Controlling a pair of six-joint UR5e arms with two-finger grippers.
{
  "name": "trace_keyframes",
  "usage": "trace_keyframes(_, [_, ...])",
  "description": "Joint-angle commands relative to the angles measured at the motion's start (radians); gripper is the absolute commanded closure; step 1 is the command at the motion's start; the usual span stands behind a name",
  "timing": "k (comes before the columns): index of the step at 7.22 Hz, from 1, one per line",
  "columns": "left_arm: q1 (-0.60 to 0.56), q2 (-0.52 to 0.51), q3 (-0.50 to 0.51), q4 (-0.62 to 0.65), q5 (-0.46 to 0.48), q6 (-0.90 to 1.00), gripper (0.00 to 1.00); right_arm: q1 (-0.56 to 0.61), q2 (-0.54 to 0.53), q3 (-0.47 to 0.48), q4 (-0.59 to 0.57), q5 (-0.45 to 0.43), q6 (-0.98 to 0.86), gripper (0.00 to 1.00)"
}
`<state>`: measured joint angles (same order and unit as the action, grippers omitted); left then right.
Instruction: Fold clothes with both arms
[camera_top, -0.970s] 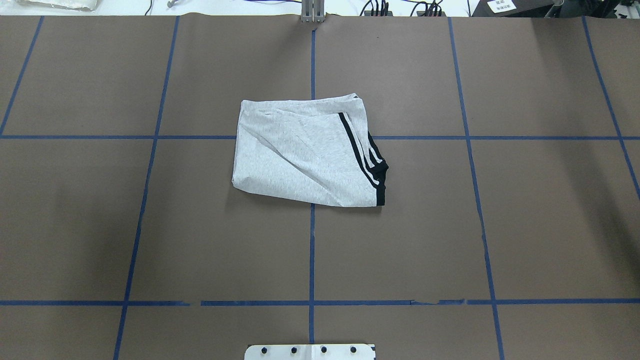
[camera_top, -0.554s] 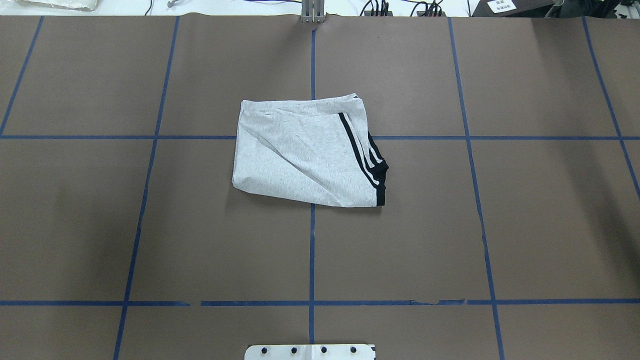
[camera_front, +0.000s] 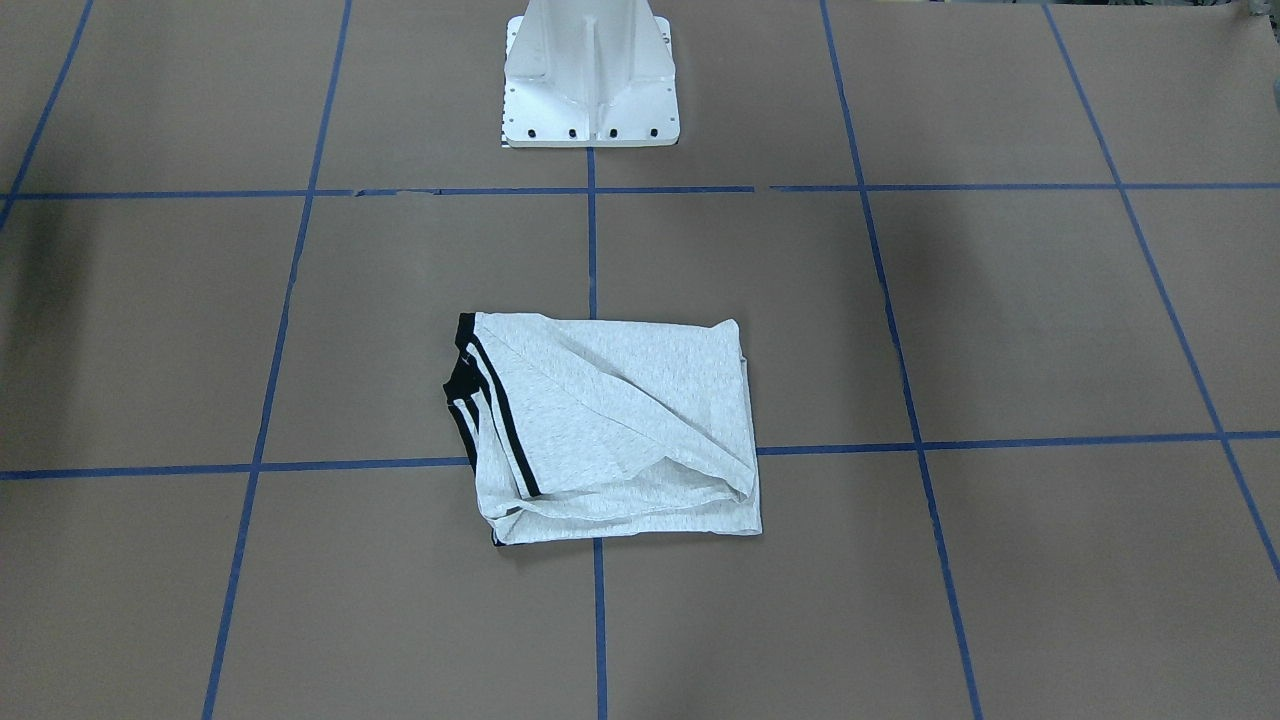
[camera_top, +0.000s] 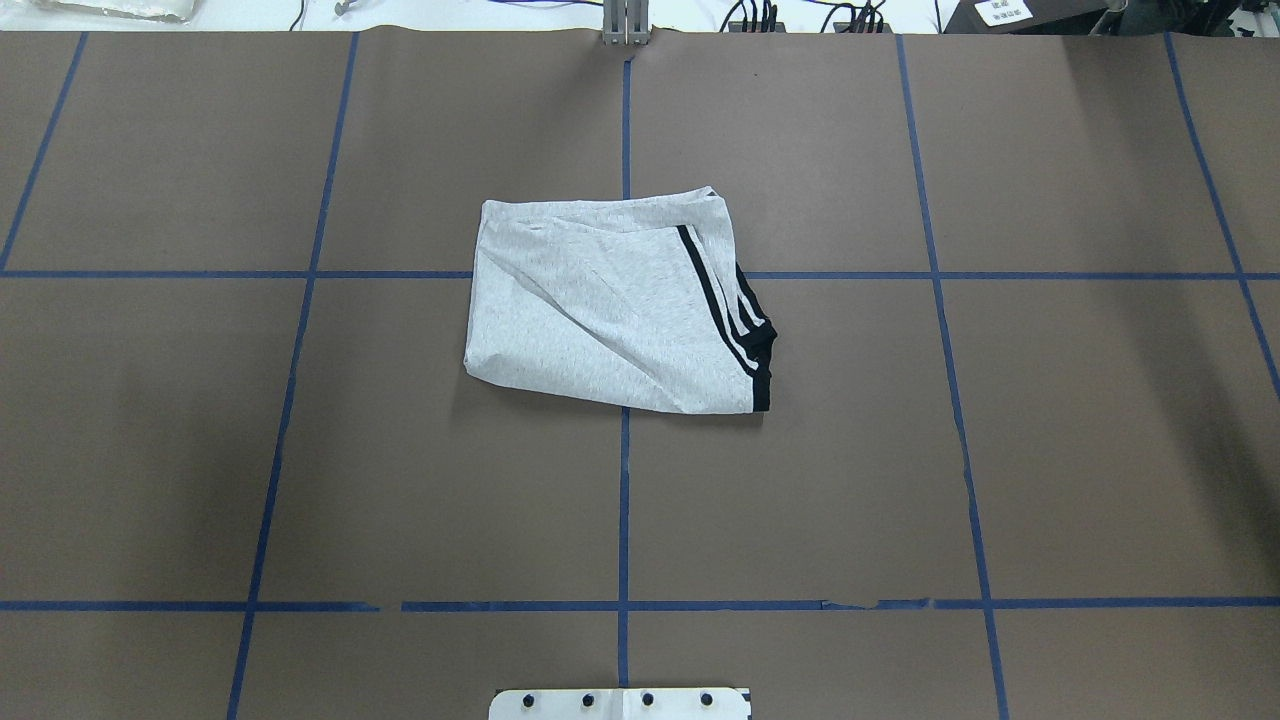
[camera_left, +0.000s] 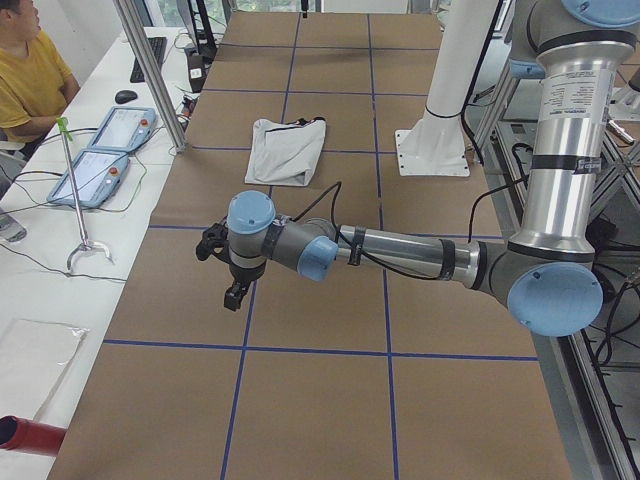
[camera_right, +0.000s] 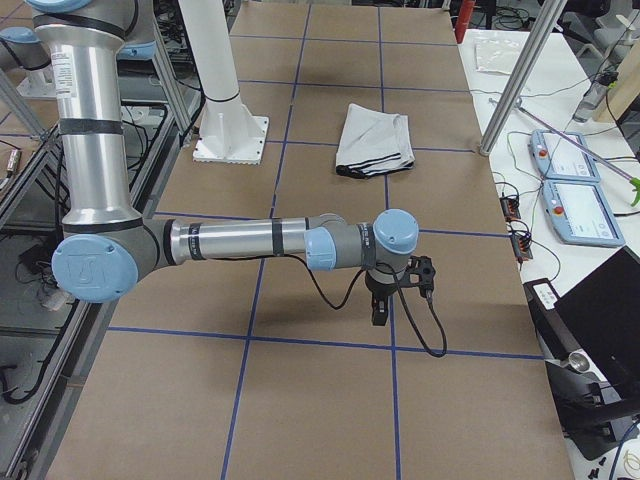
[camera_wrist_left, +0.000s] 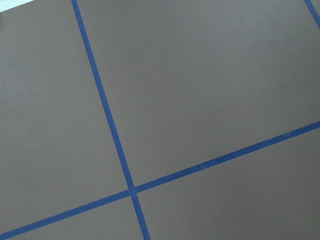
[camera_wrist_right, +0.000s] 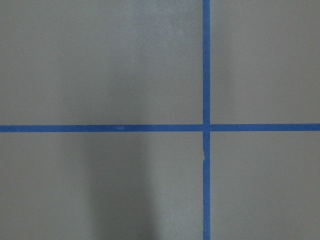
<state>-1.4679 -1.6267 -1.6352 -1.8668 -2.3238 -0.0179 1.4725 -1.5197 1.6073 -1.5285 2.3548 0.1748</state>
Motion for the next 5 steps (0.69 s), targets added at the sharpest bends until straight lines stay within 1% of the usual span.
trace_keyframes(1, [0.000,-0.001,-0.005,0.000,-0.003,-0.001,0.01,0.000,0.004,0.002,0.001,0.006,0.000,0.00])
trace_keyframes(5, [0.000,-0.007,-0.005,0.000,0.000,-0.002,0.01,-0.001,0.004,0.000,0.001,0.005,0.000,0.00])
